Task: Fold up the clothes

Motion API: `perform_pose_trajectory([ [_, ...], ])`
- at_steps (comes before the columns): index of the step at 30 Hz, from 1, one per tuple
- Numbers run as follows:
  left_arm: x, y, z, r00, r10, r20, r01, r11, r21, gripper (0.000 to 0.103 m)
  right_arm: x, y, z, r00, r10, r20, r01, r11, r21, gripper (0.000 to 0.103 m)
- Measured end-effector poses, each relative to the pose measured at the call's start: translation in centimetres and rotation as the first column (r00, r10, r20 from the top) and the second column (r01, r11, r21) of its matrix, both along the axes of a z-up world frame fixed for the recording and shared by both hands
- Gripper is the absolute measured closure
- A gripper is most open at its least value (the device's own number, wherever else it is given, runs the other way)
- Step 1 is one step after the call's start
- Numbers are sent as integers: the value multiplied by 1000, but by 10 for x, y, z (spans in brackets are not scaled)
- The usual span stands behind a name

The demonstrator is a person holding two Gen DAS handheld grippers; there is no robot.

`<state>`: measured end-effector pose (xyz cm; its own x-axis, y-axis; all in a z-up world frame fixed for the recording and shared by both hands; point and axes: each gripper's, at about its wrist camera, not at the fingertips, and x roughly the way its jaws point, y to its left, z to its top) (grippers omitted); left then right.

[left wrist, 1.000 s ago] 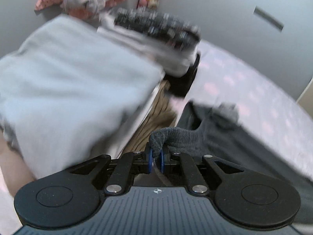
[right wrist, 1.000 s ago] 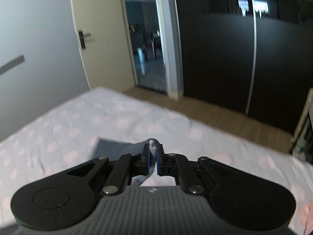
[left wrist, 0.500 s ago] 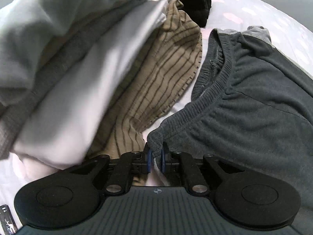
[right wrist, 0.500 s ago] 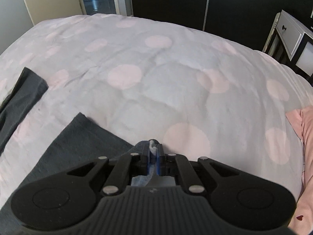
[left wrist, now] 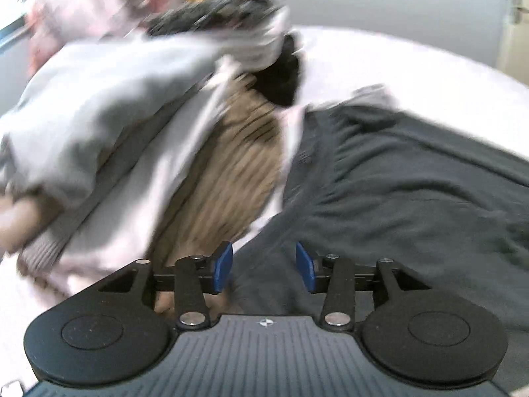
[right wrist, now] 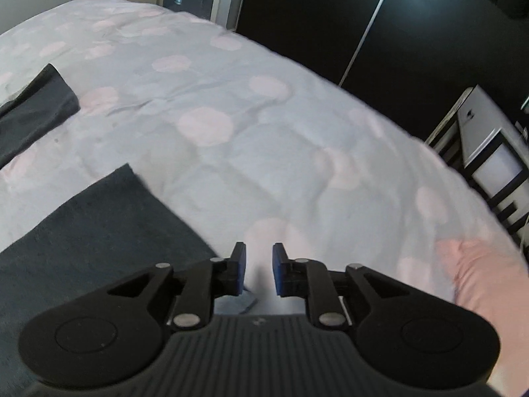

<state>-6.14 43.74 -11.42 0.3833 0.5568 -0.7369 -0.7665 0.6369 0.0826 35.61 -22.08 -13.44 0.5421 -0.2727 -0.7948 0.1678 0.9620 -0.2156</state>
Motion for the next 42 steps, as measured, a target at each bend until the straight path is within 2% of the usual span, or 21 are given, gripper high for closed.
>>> perform_pose_trajectory([
  [3,9,-20,6,981,-189,48,188,982,12,46,-7,3,10,998,69,-3,-69,997,-38,82],
  [6,25,-44,4,921,-388,24,387,921,39,46,-17,22,12,966,256,-37,-258,963,-81,81],
  [8,36,-65,0,855,-519,-23,519,853,63,45,-25,35,10,928,369,-57,-373,920,-117,79],
  [11,47,-102,-9,730,-674,-117,683,723,100,43,-36,53,4,853,513,-99,-522,836,-170,76],
  [14,52,-135,-24,587,-778,-225,808,579,108,42,-48,69,-4,770,626,-123,-636,737,-229,75],
  [17,54,-164,-43,457,-825,-331,886,455,90,40,-58,84,-11,693,707,-143,-713,642,-282,71],
  [19,56,-178,-56,383,-834,-397,919,389,70,39,-62,90,-16,653,737,-172,-747,591,-304,71],
  [20,57,-183,-63,355,-832,-426,929,365,62,39,-64,93,-18,638,747,-187,-759,571,-311,71],
  [21,58,-187,-69,330,-827,-456,937,345,54,39,-66,96,-21,623,756,-201,-771,551,-319,70],
  [23,60,-192,-82,293,-805,-515,948,316,46,39,-68,98,-26,610,761,-222,-783,534,-318,69],
  [25,61,-194,-93,269,-783,-561,953,301,37,39,-69,99,-28,608,759,-233,-785,531,-317,66],
  [28,63,-188,-100,255,-770,-584,956,292,33,40,-69,101,-33,604,758,-246,-789,525,-318,65],
  [33,66,-186,-102,259,-759,-597,955,296,39,40,-67,106,-44,575,773,-270,-810,489,-324,65],
  [36,65,-184,-102,290,-745,-600,944,327,50,52,-69,112,-51,540,789,-292,-831,446,-333,65],
  [37,64,-184,-102,295,-743,-601,942,332,52,52,-69,114,-53,528,794,-302,-839,431,-332,65],
  [39,62,-183,-97,292,-749,-594,944,325,55,52,-69,117,-56,514,799,-313,-847,415,-332,65],
  [42,57,-181,-87,287,-763,-580,948,312,59,51,-69,120,-58,512,799,-315,-849,413,-331,65],
])
